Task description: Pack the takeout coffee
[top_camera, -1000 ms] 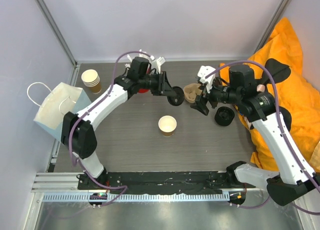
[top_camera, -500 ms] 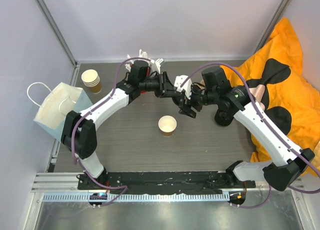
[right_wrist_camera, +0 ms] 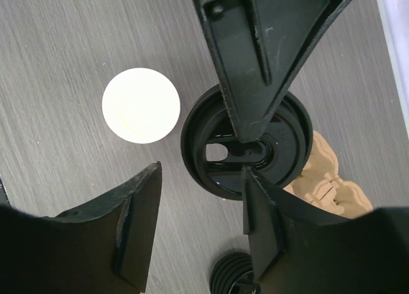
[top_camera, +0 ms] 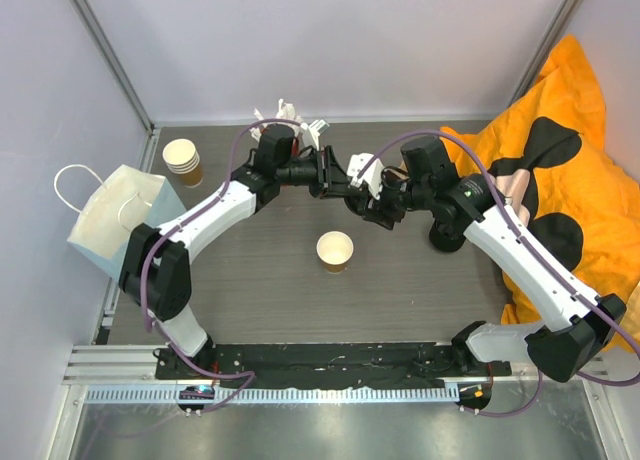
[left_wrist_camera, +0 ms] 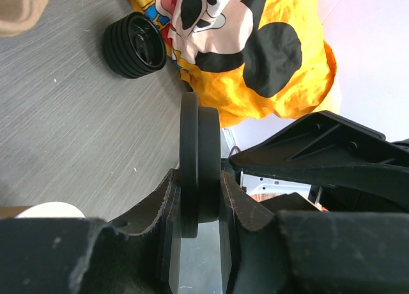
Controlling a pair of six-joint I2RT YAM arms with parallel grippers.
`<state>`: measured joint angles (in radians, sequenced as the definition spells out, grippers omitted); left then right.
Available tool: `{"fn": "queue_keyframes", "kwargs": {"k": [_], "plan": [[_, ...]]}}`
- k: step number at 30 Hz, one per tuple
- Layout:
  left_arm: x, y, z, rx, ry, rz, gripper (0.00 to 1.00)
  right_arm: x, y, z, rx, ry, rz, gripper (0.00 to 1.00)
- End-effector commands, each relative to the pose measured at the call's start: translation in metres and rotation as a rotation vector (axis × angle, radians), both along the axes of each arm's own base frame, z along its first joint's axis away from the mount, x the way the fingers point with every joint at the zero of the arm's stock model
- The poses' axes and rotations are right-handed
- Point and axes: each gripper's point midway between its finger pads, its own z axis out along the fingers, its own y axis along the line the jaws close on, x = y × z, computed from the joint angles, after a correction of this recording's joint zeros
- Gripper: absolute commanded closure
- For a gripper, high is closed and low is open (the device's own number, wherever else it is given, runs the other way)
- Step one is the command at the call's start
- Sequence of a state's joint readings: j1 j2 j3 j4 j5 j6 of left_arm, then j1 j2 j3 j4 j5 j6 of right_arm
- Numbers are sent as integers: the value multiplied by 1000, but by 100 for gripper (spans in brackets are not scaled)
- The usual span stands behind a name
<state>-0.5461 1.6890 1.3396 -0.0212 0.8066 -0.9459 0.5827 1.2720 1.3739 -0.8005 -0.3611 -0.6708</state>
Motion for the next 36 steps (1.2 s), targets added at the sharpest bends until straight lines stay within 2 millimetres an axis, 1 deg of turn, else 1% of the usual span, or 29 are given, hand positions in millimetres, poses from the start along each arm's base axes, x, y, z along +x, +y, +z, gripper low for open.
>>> {"fn": "queue_keyframes", "kwargs": {"k": [1,7,10,14,20,24,25,33,36], "plan": [[-8,4,36,-75,-80,-17,82,9,8,12,28,-61,12,44],[-8,4,38,-79,-81,-16,82,4,13,2,17,-40,44,46],[-9,4,39,-83,-82,-17,82,4,14,-6,8,-31,43,47],[-9,4,39,-85,-77,-16,82,5,16,-14,-1,-24,39,52],[-10,5,40,-89,-72,-16,82,9,16,-16,-8,-38,25,64],[-11,5,41,-93,-77,-17,82,8,18,-17,-9,-40,27,78],[-12,5,41,-94,-75,-21,82,8,18,-18,-14,-38,28,79],[-11,7,43,-96,-79,-19,80,9,15,-17,-33,-57,26,83],[-10,8,44,-99,-79,-16,76,7,14,-18,-40,-52,29,84]]}}
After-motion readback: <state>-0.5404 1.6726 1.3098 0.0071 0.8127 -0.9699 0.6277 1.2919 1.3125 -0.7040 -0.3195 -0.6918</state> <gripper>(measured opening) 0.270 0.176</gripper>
